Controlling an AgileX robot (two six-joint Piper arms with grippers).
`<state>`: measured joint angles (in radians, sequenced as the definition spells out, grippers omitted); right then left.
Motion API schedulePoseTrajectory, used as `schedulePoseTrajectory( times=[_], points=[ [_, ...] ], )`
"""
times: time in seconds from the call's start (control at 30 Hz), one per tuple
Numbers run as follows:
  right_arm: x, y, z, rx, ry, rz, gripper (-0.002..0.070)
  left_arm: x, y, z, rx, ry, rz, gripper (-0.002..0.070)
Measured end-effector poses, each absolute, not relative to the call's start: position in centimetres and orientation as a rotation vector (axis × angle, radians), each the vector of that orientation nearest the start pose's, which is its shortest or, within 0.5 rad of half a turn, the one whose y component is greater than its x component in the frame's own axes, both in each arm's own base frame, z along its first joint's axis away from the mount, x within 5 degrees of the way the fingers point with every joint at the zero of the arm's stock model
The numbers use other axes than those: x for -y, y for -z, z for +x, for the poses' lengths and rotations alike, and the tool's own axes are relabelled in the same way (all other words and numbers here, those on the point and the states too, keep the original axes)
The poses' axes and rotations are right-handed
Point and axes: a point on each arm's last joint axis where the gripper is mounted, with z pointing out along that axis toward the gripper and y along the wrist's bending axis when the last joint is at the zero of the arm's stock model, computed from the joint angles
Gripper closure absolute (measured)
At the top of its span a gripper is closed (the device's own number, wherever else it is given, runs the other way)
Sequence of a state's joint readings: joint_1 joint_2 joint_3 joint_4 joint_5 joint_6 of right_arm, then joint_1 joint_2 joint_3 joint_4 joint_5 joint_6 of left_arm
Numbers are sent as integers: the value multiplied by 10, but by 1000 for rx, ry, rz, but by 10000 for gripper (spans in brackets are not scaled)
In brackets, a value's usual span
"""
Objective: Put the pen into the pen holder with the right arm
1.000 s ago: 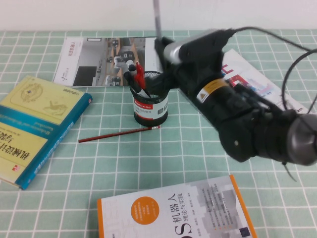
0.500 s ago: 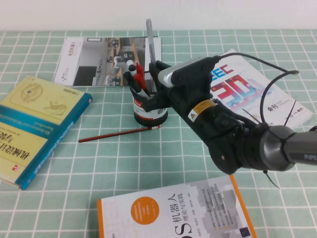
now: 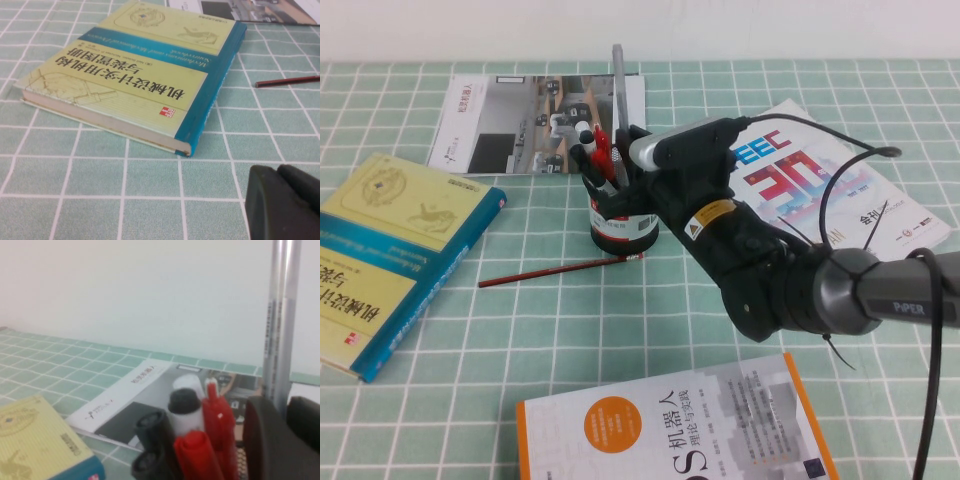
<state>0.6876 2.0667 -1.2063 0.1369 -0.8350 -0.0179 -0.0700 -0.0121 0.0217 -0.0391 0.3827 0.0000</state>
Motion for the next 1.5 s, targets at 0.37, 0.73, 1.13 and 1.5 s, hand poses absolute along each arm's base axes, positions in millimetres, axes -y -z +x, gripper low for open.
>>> schedulePoseTrajectory(
  times=[0.37,0.73,1.13,1.5],
  points=[
    [-279,-193,359,-1507,-523,-395,557,5,-172,52,-1876,87,42,679],
    [-279,-199,358,-1524,-523,-403,293,5,-172,52,-1876,87,42,679],
    [-249,-307,308,-1724,-467,-629,657,5,-172,52,-1876,87,42,679],
    [-177,-374,221,-1841,-382,-715,694,5,-172,52,-1876,87,42,679]
  ],
)
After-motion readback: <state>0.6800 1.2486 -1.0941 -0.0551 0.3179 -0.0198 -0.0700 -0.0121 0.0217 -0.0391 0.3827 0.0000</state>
